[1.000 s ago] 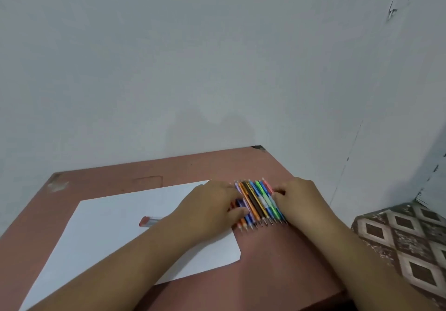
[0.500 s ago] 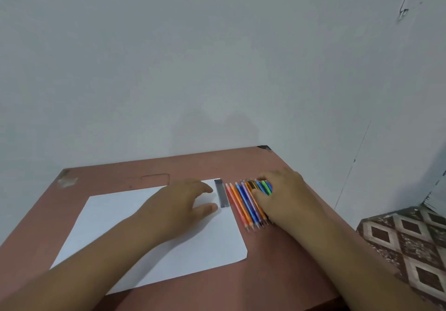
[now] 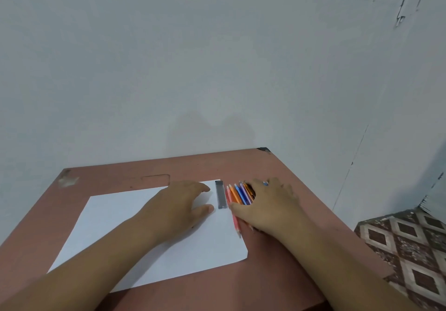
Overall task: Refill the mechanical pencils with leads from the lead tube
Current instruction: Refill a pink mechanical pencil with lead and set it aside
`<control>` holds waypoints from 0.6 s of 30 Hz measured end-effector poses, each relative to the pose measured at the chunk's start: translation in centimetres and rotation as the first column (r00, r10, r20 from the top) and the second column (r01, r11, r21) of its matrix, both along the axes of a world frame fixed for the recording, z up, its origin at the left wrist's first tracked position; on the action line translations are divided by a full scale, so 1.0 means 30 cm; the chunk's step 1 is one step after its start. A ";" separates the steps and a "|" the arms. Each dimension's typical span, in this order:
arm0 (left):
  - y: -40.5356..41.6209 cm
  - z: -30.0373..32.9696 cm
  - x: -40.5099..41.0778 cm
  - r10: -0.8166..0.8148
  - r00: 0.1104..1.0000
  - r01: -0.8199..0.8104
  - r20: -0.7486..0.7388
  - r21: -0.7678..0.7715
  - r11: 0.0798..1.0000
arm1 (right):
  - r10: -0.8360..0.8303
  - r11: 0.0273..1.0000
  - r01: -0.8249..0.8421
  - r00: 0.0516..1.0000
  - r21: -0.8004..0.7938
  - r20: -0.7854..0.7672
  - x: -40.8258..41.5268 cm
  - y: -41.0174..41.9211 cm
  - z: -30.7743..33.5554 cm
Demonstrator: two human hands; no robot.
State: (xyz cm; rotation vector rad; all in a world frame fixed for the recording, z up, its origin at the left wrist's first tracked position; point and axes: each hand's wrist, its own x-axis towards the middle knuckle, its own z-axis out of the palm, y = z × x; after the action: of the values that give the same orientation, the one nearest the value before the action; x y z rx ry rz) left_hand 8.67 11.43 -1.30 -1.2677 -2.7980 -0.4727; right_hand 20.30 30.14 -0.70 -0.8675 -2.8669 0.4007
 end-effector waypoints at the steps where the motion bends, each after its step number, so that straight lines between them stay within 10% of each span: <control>1: 0.000 0.001 0.000 0.005 1.000 -0.005 -0.001 -0.002 1.000 | 0.000 1.000 0.000 1.000 0.003 0.002 -0.002 -0.001 0.001; 18: -0.007 -0.016 -0.013 -0.002 1.000 0.002 -0.001 0.002 1.000 | 0.007 0.998 -0.011 0.998 0.062 0.062 -0.052 0.004 -0.005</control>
State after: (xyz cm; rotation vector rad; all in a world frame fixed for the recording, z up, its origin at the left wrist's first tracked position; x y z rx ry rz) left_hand 8.29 11.21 -1.77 -1.2705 -2.7943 -0.4747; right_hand 18.73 30.27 -0.86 -0.8719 -2.9236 0.2885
